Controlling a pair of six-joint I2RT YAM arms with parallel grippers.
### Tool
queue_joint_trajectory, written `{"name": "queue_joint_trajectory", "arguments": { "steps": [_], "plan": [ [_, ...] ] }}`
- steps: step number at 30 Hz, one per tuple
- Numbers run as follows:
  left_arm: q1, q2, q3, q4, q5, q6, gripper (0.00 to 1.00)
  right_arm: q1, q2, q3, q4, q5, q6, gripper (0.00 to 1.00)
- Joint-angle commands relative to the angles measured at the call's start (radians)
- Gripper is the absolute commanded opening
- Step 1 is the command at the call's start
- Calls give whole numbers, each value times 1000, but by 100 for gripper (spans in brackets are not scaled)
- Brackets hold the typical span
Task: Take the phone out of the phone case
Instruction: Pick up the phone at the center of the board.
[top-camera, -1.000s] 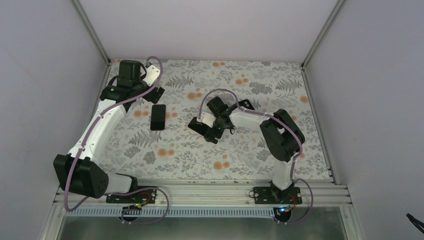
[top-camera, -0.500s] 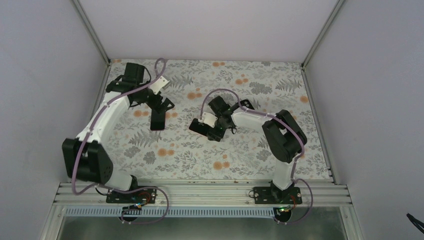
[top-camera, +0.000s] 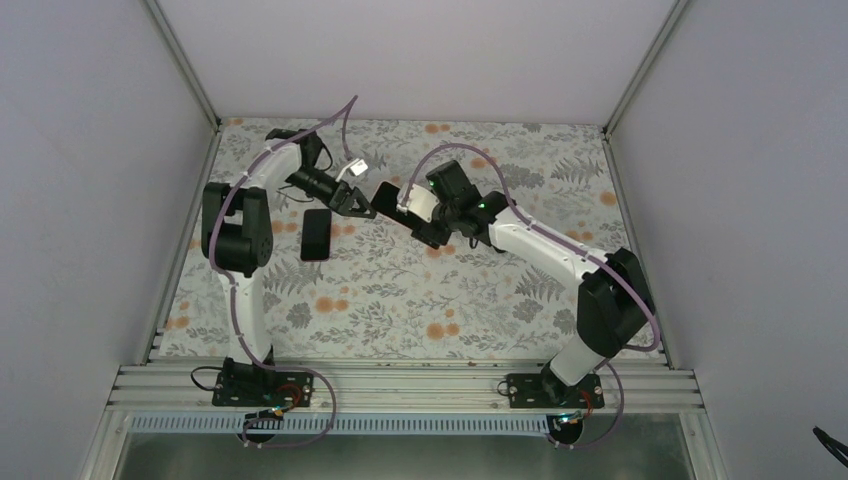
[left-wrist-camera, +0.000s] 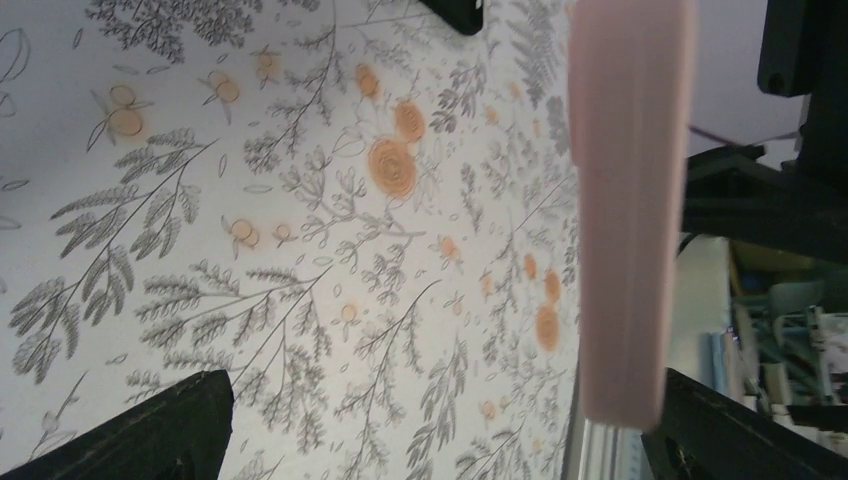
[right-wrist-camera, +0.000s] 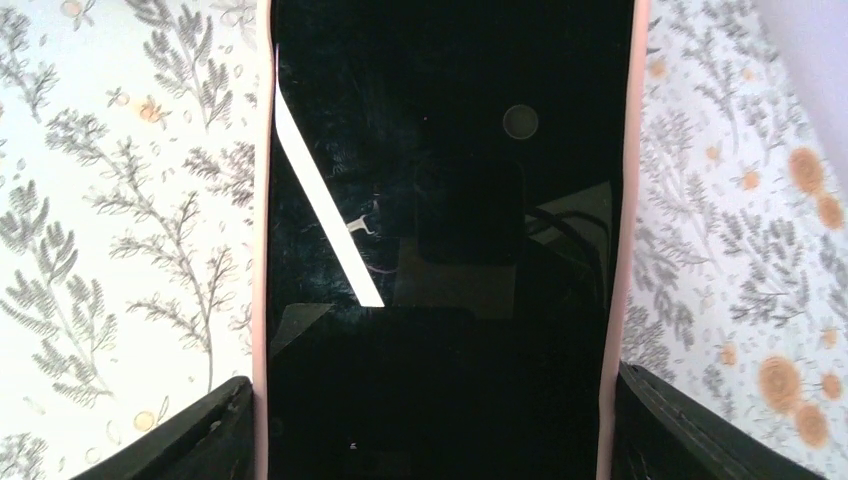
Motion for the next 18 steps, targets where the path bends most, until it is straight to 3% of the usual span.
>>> {"name": "queue_joint_trajectory", "arguments": {
  "steps": [1, 9, 18],
  "plan": [
    [5, 30, 77, -69, 153, 8, 100, 19, 27, 63, 58, 33, -19, 41],
    [4, 29, 106, -69, 193, 1, 97, 33, 73, 82, 105, 19, -6, 41],
    [-10, 43, 98, -69, 194, 1, 46, 49, 90, 115, 112, 14, -2, 41]
  ]
}}
